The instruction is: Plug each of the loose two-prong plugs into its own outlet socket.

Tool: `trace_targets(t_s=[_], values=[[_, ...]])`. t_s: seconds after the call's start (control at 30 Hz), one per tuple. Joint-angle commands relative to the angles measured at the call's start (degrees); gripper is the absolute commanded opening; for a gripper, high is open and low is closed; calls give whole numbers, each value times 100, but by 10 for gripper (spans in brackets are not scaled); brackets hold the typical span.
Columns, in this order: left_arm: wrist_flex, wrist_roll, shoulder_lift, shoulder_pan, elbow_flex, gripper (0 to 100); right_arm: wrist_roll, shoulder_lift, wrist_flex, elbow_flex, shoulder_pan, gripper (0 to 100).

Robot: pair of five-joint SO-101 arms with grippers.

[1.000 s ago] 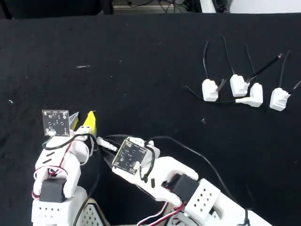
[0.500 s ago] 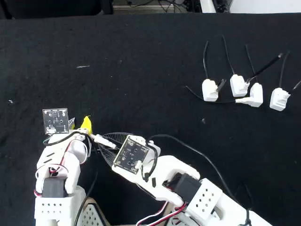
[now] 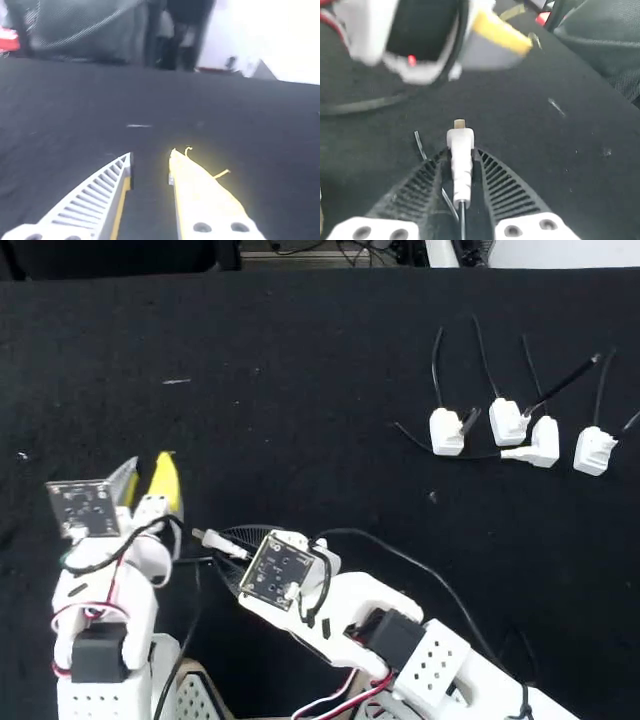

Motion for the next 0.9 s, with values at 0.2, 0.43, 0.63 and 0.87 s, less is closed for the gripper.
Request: trace_targets(t_s=[0.2, 0.43, 0.63, 0.87], values=[[-70, -35, 18, 681, 532, 138, -18, -57, -185, -180, 132, 10], [-114, -35, 18, 681, 936, 138, -44, -57, -185, -277, 132, 10], [-70, -35, 18, 681, 998, 138, -18, -57, -176, -295, 132, 10], [255, -44, 18, -163, 778, 138, -35, -13, 1732, -1138, 1152, 10]])
